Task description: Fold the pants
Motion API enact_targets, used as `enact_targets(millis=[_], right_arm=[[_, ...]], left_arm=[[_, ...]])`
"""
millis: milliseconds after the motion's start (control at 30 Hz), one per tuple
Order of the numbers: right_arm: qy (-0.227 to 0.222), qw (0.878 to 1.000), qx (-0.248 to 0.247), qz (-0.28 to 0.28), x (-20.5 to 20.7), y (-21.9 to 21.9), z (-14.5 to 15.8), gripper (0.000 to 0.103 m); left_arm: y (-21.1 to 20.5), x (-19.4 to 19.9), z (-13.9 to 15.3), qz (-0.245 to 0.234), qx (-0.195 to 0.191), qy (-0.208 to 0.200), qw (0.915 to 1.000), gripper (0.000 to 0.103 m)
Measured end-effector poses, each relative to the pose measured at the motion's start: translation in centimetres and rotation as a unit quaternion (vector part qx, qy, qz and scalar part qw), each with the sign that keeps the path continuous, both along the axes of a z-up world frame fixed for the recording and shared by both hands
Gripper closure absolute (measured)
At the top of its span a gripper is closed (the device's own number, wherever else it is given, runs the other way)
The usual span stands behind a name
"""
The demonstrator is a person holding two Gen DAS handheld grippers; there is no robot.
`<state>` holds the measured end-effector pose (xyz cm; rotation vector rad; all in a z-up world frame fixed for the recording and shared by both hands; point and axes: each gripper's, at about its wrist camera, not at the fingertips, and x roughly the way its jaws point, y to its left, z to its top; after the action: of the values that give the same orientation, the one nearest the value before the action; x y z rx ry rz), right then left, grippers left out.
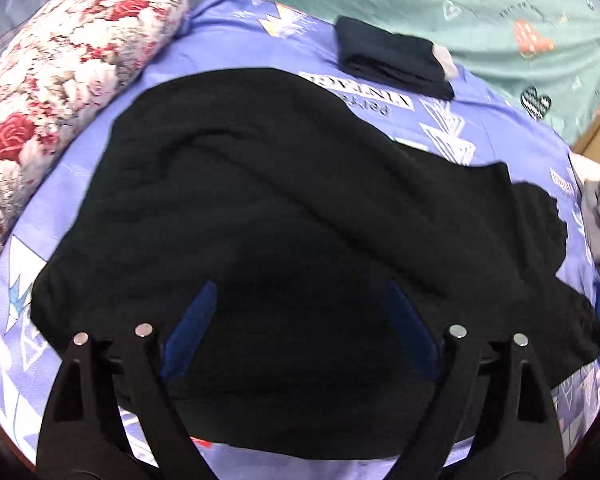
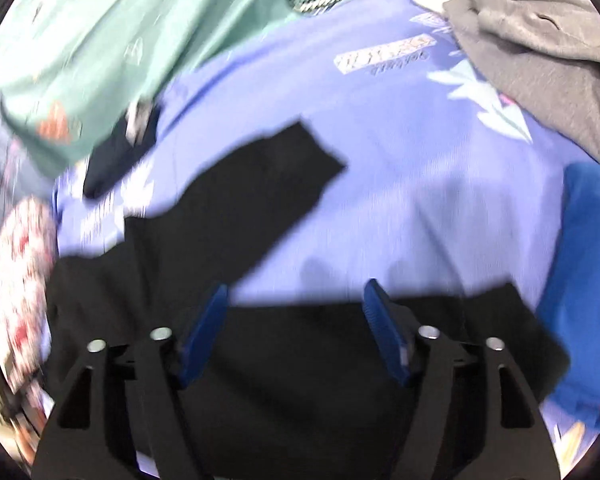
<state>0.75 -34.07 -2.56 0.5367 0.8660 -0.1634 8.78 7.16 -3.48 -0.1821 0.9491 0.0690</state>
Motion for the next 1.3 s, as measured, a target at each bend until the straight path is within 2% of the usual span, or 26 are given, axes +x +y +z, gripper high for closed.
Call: enact_targets(millis=[133,233,333,400,467,500,533,600,700,767,833,900,1000,1067,1100,1133,1200,1300], right_arm=[[0.024,0.999,-0.041,0.004,7.3,-1.3,-0.6,0.023],[0.040,0.996,-0.077,0.029,11.8,-1.4,-1.5,0.023],[0.058,0.994,-0.092,0.025,14.4,-1.7,-2.9,0.023],[0.061,0.995,-0.066,0.040,15.6,-2.0,-3.8,0.022],[0.059,0.992,-0.090,0.068,16.1,-0.7,-3.9,0.023],[0.064,0.988,-0.113,0.081,16.3,0.0,-3.8,0.036],[0.065,0.983,-0.147,0.092,16.3,0.9,-3.7,0.065],[0.053,0.982,-0.131,0.123,16.1,1.5,-3.2,0.086],[0.026,0.979,-0.153,0.132,15.3,1.9,-1.2,0.089],[-0.005,0.982,-0.156,0.102,14.9,0.3,1.4,0.089],[-0.023,0.981,-0.186,0.052,14.7,-1.6,3.3,0.089],[-0.020,0.980,-0.195,0.021,15.3,-3.4,3.6,0.089],[-0.007,0.974,-0.226,-0.005,16.5,-5.3,2.0,0.086],[0.030,0.966,-0.255,-0.001,18.3,-5.7,-0.9,0.067],[0.058,0.963,-0.264,-0.006,19.2,-5.9,-2.1,0.044],[0.095,0.957,-0.274,-0.011,19.7,-6.1,-3.6,0.039],[0.063,0.959,-0.276,-0.026,18.9,-6.2,-2.9,0.038],[0.050,0.966,-0.245,-0.068,16.8,-6.4,-1.5,0.036]], left_arm=[[-0.1,0.2,-1.4,0.005,-0.005,0.027,0.9996,0.015],[0.4,0.4,-2.5,0.015,-0.011,0.047,0.9988,0.015],[1.1,0.8,-3.5,0.022,-0.030,0.070,0.9969,0.015],[1.1,0.9,-3.6,0.020,-0.030,0.075,0.9965,0.015],[0.8,1.1,-3.6,0.016,-0.025,0.075,0.9967,0.015],[0.6,1.1,-3.7,0.015,-0.025,0.075,0.9968,0.015],[0.4,1.2,-3.7,0.012,-0.027,0.075,0.9968,0.015],[-0.4,1.2,-3.8,0.005,-0.025,0.073,0.9970,0.015],[-1.6,1.2,-4.0,-0.007,-0.013,0.069,0.9975,0.015],[-2.2,1.2,-4.2,-0.014,-0.002,0.068,0.9976,0.015],[-2.6,1.1,-4.4,-0.012,0.003,0.071,0.9974,0.015],[-2.7,1.1,-4.6,-0.008,-0.001,0.072,0.9973,0.015],[-2.8,1.0,-4.6,-0.004,0.005,0.072,0.9974,0.015],[-2.7,0.8,-4.6,0.000,0.012,0.070,0.9975,0.015],[-2.7,0.8,-4.5,0.003,0.020,0.069,0.9974,0.015],[-2.6,0.8,-4.4,0.005,0.027,0.068,0.9973,0.015],[-1.8,0.7,-3.6,0.006,0.044,0.058,0.9973,0.015],[-0.2,1.2,-1.9,-0.001,0.072,0.036,0.9967,0.014]])
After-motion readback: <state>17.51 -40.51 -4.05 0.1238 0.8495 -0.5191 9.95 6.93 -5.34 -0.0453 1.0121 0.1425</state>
